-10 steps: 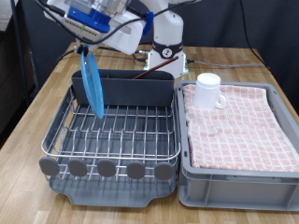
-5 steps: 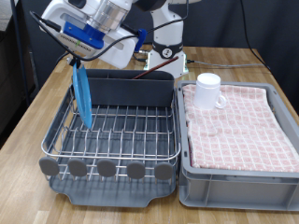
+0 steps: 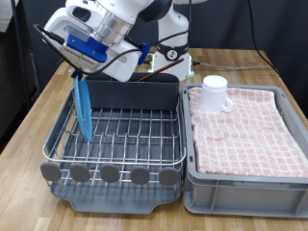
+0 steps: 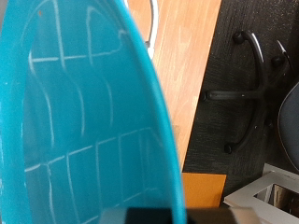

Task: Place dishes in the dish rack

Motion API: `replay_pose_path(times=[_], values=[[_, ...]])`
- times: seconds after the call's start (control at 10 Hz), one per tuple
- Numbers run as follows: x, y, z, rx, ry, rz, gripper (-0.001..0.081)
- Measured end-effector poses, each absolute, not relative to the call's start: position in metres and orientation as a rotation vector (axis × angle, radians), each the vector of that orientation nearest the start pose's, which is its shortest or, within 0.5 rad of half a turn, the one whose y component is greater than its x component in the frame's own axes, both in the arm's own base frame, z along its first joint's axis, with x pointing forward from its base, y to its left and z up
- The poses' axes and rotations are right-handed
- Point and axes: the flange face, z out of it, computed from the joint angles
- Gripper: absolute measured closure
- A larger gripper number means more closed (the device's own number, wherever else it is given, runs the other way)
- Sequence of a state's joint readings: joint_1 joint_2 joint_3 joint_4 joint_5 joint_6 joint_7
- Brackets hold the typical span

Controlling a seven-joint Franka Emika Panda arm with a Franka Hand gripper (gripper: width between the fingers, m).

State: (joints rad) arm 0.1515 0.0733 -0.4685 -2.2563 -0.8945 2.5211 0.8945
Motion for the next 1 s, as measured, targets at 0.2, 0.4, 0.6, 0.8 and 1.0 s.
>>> replay_pose_path(times=[0.2, 0.4, 0.6, 0.8, 1.0], values=[[0.518, -0.161, 0.34, 2.471, -0.625, 0.459, 0.0781], [0.515, -0.159, 0.328, 2.474, -0.628, 0.467, 0.0781], [0.513, -0.157, 0.319, 2.489, -0.63, 0.473, 0.0781], [0.512, -0.157, 0.311, 2.506, -0.648, 0.47, 0.0781], [0.512, -0.159, 0.308, 2.586, -0.755, 0.429, 0.0781]])
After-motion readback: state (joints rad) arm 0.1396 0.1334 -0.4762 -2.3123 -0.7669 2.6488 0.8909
